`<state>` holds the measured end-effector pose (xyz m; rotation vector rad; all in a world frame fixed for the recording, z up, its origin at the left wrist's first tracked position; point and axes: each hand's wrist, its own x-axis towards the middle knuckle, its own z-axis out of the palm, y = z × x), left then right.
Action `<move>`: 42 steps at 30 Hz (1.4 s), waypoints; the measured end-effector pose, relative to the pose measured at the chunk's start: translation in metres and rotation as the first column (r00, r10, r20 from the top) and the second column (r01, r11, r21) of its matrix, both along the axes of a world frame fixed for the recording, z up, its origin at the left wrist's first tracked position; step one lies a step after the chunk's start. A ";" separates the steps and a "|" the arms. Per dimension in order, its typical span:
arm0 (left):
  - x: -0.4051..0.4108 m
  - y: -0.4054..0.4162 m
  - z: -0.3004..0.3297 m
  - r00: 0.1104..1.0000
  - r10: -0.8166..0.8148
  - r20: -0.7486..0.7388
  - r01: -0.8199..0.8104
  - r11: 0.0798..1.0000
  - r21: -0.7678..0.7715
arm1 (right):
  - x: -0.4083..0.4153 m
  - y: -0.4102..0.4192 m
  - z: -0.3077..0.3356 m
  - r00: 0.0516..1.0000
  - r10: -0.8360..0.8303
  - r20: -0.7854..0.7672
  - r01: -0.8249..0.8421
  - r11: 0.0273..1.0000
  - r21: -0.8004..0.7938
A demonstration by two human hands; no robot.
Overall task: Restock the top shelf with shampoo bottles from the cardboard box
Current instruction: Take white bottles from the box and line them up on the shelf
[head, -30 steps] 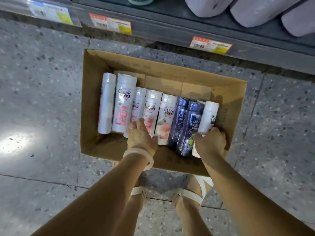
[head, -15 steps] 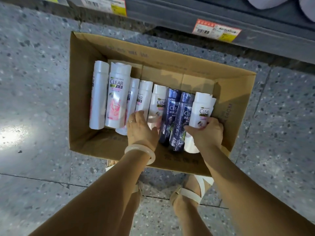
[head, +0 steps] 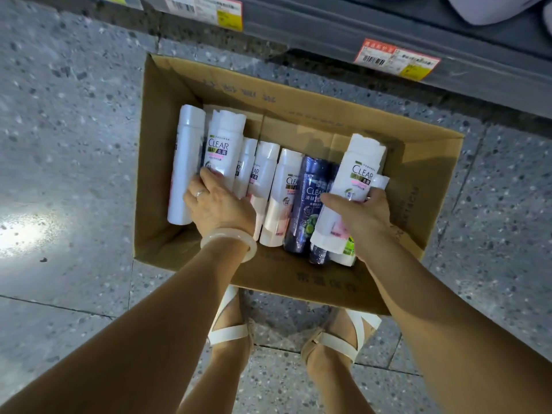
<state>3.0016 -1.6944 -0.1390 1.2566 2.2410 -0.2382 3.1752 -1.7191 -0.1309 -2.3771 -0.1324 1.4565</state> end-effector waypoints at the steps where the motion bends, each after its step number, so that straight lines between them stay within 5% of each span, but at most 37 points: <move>1: 0.000 0.004 -0.001 1.000 0.004 -0.019 -0.004 1.000 -0.006 | -0.004 0.002 0.000 0.999 0.035 0.012 -0.035 0.999 0.023; 10: 0.025 0.002 -0.012 0.982 0.100 0.157 -0.101 0.995 -0.001 | -0.039 0.002 -0.008 0.976 0.216 0.033 -0.218 0.974 0.060; 20: 0.029 0.018 -0.008 0.941 0.183 0.286 -0.141 0.977 -0.161 | -0.037 0.002 -0.009 0.983 0.183 0.009 -0.183 0.977 0.109; 24: 0.024 0.019 0.023 0.891 0.215 0.401 -0.200 0.977 -0.078 | -0.030 0.005 0.020 0.982 0.188 -0.005 -0.187 0.975 0.117; 33: 0.053 0.032 0.177 0.805 0.049 0.592 -0.130 0.987 0.095 | -0.010 0.029 0.171 0.991 0.116 0.074 -0.133 0.945 0.299; 42: 0.082 0.061 0.419 0.681 -0.063 0.729 -0.183 0.950 0.253 | 0.014 0.046 0.403 0.993 -0.065 0.100 -0.007 0.802 0.597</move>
